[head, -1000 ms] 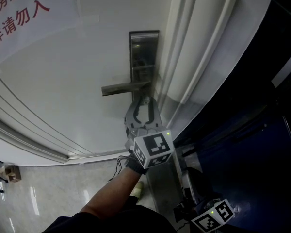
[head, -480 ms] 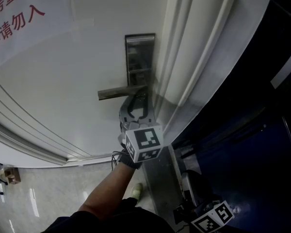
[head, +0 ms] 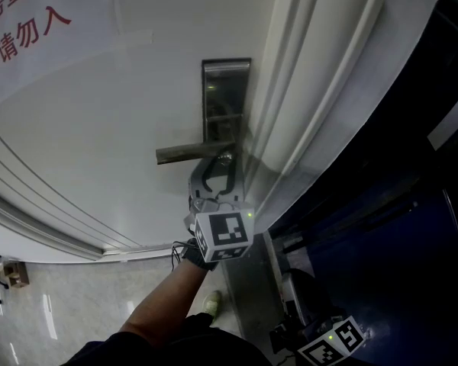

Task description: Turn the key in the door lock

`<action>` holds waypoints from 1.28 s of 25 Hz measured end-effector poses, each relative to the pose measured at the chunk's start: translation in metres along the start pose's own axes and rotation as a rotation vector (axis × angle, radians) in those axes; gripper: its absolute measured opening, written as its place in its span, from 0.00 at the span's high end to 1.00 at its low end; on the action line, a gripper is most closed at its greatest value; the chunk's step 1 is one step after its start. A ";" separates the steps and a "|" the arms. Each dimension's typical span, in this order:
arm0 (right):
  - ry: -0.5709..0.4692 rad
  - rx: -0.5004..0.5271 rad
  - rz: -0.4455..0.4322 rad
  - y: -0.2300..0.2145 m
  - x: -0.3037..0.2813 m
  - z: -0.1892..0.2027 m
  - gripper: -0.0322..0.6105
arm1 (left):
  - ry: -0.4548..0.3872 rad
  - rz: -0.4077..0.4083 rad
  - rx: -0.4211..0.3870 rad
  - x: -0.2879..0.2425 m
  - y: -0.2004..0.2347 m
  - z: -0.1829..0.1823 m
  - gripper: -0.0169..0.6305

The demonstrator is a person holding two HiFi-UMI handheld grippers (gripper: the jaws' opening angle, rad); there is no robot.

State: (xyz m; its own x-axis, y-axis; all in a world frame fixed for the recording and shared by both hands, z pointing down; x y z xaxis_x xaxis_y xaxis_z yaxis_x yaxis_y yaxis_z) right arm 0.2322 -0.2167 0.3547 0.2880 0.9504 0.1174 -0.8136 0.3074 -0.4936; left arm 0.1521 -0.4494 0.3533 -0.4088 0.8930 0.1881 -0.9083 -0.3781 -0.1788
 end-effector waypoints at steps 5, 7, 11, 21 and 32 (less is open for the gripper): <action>0.003 0.006 -0.001 0.001 -0.001 -0.001 0.92 | -0.009 0.053 0.068 0.001 0.002 0.000 0.78; 0.004 0.008 -0.003 0.003 -0.001 -0.001 0.93 | -0.017 0.074 0.081 0.000 0.003 -0.001 0.78; -0.003 0.012 -0.005 0.004 0.001 -0.002 0.93 | -0.026 0.113 0.088 -0.002 0.002 0.000 0.77; -0.011 0.016 -0.026 0.018 0.012 -0.004 0.92 | -0.051 0.159 0.136 0.008 0.003 -0.003 0.73; -0.020 0.012 -0.051 0.029 0.024 -0.007 0.92 | -0.072 0.149 0.169 0.057 -0.003 -0.023 0.75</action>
State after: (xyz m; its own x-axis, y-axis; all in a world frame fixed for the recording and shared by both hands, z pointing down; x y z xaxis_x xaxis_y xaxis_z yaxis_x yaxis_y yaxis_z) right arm 0.2190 -0.1855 0.3368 0.3193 0.9342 0.1592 -0.8042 0.3560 -0.4759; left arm 0.1331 -0.3918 0.3424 -0.5395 0.8067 0.2412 -0.8367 -0.5457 -0.0464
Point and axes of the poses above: the fingertips, and each gripper's own axes: x backward along the fingers, y to its left, z out of its underside, the point moved 1 cm from there along x, backward along the fingers, and after that the axes turned 8 degrees about -y, right-handed, at the moved point
